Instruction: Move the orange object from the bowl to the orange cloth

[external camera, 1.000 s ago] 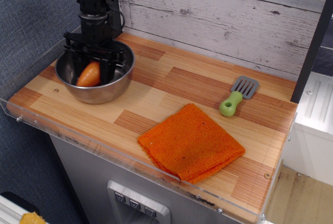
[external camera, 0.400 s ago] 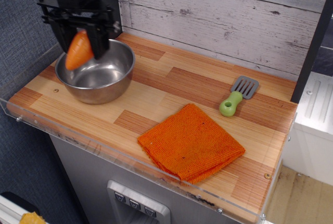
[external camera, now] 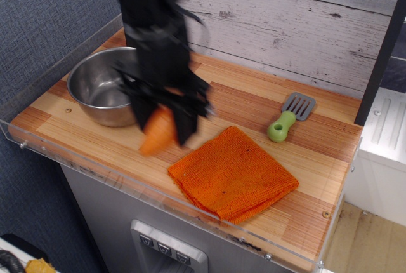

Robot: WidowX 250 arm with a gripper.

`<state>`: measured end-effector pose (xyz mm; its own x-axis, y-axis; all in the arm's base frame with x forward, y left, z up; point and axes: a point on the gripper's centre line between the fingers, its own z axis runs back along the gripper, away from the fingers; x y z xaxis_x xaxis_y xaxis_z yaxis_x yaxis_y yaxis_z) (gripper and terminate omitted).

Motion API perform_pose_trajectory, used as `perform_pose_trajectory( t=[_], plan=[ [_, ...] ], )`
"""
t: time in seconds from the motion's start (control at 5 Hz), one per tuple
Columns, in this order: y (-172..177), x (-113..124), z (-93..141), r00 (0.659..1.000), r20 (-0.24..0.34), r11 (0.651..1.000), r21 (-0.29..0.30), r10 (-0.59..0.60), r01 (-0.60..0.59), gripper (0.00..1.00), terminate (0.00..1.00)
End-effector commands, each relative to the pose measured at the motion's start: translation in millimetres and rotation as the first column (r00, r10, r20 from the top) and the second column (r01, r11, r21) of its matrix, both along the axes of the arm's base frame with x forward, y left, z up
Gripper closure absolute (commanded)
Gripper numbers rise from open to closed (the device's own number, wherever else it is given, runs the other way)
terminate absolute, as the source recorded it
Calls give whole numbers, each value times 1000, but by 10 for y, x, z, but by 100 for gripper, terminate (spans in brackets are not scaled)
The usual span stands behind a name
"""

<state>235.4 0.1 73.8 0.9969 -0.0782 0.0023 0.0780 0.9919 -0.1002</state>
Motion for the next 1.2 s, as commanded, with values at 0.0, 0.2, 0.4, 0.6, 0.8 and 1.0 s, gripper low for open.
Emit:
perform_pose_trajectory(
  t=[0.0,0.2,0.4,0.6,0.8,1.0],
  plan=[
    [-338,19,-171,994,32,995,31,-101,100,100,0],
    [-366,96,-156,994,48,994,41,-102,100,100,0],
    [-327,176,-121,994,60,995,48,-93,90,100,0],
    [-270,225,-72,994,69,995,58,-82,78,100,0],
    [-230,231,-49,995,59,995,65,-80,76,0,0],
    [-210,217,20,994,70,995,60,-86,82,0,0]
  ],
)
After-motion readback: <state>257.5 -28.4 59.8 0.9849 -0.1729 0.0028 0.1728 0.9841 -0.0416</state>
